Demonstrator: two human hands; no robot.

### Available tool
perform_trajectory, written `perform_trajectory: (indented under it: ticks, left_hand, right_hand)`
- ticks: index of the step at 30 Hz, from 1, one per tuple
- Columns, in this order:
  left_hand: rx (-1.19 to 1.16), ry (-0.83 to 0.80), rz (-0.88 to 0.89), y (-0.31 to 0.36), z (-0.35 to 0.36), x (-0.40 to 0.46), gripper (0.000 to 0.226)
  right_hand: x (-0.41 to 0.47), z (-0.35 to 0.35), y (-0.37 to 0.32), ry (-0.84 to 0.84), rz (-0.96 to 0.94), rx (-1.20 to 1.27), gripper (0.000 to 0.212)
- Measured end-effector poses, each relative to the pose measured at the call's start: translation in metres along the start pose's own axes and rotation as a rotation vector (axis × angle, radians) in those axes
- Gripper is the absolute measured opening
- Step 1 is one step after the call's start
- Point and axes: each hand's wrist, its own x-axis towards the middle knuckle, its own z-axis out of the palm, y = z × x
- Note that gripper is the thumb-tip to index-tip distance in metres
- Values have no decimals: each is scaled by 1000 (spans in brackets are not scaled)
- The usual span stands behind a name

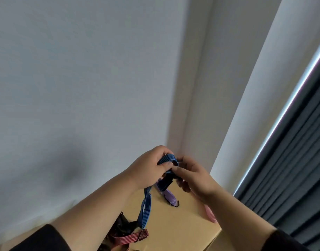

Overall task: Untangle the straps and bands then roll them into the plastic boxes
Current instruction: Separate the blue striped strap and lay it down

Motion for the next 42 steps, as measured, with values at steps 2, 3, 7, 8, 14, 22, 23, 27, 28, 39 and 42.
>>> perform_trajectory:
  ticks: [2, 3, 7, 8, 14, 22, 23, 27, 28, 39, 42]
  left_hand:
    - [-27, 29, 5, 3, -2, 7, 15]
    - [-44, 47, 9, 5, -3, 10, 15]
    - [-137, 69, -26, 9, -5, 16, 16]
    - [-132, 49, -28, 10, -4, 17, 17]
    - [16, -81, 6, 18, -1, 20, 18]
    - [-128, -172, -12, 17, 2, 24, 26]
    - [-151, -196, -19, 17, 1, 22, 27]
    - [-184, -262, -49, 17, -4, 18, 33]
    - [-174, -275, -58, 17, -6, 17, 34]
    - [129, -447, -162, 5, -15, 9, 35]
    - [327, -507, -194, -3, -14, 8, 45]
  right_hand:
    - [-5, -7, 1, -19, 37, -62, 36]
    - [-6, -9, 3, -16, 52, -120, 34]
    - [-9, -14, 17, 41, 77, -570, 24]
    - [-11, -14, 19, 62, 81, -590, 26]
    - [-18, -15, 16, 107, -43, -561, 42]
    - [-11, -12, 16, -21, -90, 22, 48]
    - [-10, -11, 15, -53, -92, 28, 52]
    - [-8, -11, 17, -51, -62, -165, 54]
    - [-8, -11, 18, -39, -61, -279, 52]
    - [-11, -1, 29, -186, 42, -890, 9]
    - [-9, -5, 34, -147, 83, -910, 12]
